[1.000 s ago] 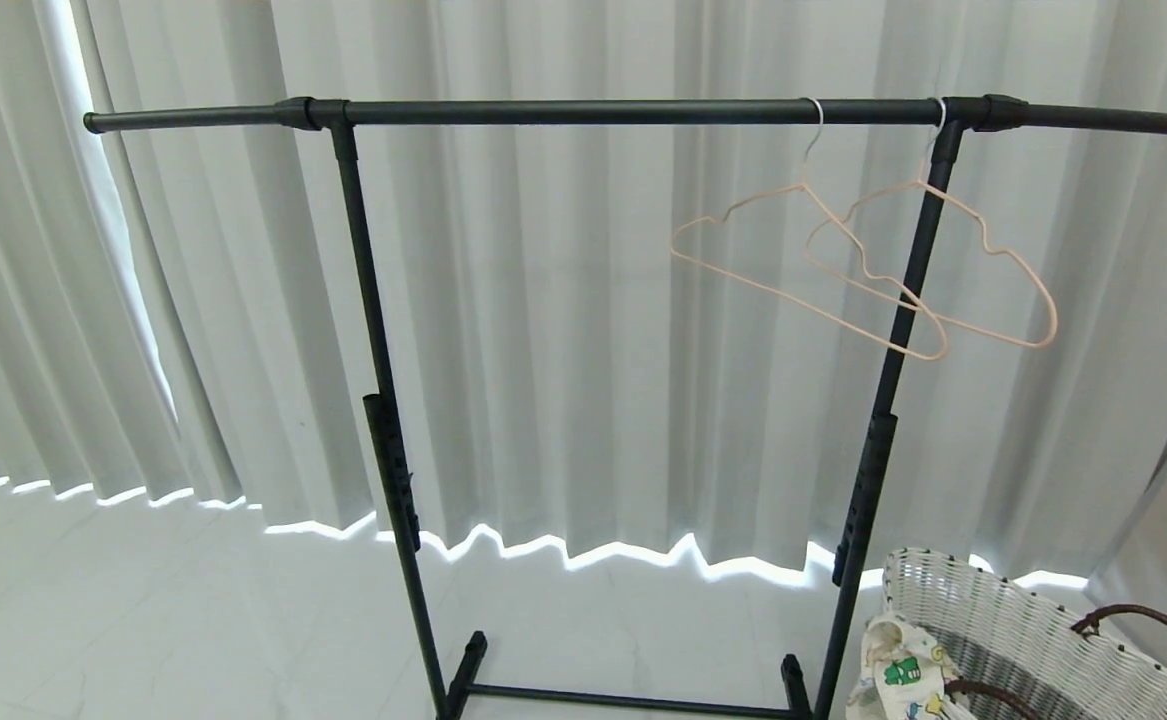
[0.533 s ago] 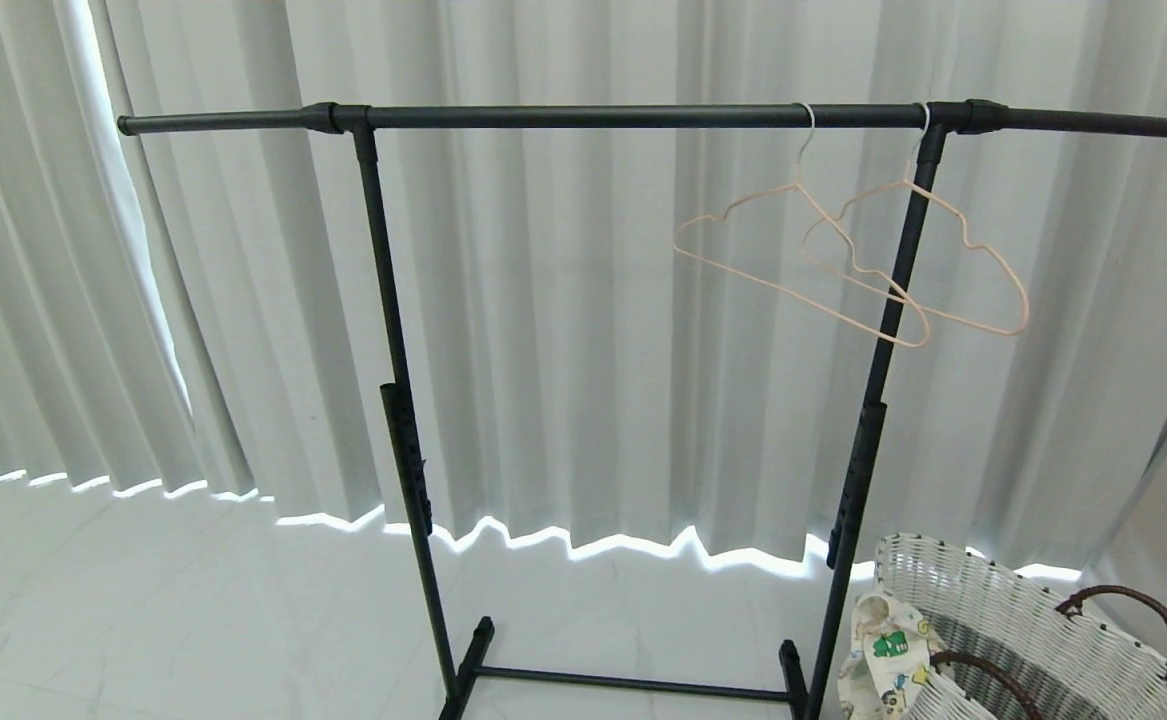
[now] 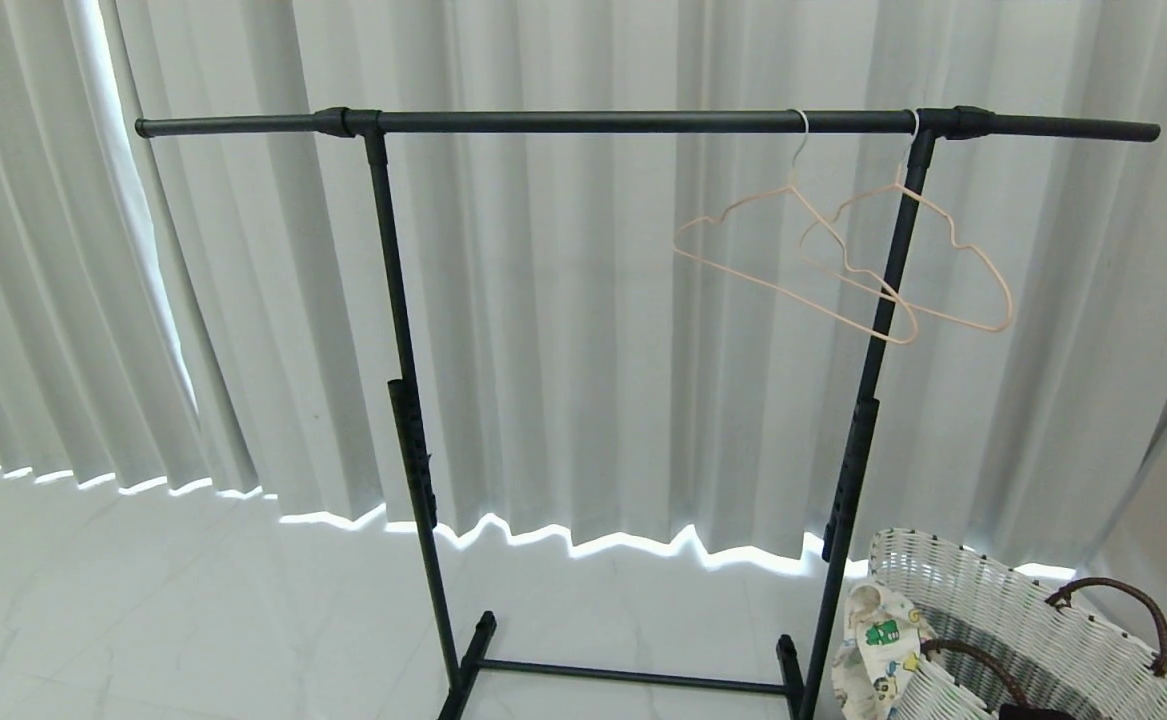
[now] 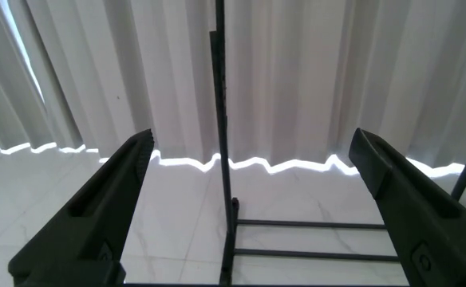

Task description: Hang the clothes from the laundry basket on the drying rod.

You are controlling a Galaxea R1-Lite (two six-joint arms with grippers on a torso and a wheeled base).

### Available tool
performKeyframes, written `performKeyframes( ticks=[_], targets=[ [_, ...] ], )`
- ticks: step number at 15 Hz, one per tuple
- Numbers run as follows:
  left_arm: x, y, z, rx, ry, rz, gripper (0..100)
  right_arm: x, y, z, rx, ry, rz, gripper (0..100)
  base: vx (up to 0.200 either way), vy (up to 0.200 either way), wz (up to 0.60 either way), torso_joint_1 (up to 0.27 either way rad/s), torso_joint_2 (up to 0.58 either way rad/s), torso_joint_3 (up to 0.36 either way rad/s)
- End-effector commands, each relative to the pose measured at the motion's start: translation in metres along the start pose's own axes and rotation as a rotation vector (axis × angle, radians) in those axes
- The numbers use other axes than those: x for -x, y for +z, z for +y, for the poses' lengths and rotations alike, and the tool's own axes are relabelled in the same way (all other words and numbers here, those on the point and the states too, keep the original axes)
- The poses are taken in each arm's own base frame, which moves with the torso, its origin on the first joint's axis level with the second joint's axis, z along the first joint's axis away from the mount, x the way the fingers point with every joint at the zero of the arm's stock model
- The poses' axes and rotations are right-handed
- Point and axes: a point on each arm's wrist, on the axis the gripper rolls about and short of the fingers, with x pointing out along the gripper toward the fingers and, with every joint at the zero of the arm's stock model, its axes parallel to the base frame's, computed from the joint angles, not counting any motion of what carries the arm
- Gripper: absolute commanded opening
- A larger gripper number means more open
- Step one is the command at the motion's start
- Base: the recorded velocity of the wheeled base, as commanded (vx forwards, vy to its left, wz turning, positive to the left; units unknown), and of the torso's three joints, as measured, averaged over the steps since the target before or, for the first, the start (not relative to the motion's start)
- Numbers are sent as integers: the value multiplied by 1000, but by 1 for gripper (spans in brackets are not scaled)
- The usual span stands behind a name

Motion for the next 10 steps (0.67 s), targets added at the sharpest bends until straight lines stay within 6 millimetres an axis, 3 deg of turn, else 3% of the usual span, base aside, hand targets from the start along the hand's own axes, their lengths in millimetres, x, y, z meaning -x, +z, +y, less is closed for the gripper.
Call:
performKeyframes(
  ticks=[1, 10],
  targets=[
    [0, 0, 0, 2, 1, 0, 100, 0, 0, 0, 0, 2, -1, 100, 0, -200, 0, 7, 2, 2],
    [0, 0, 0, 8, 1, 0, 100, 0, 0, 0, -15, 8, 2, 100, 0, 0, 0, 0, 0, 0]
  ],
)
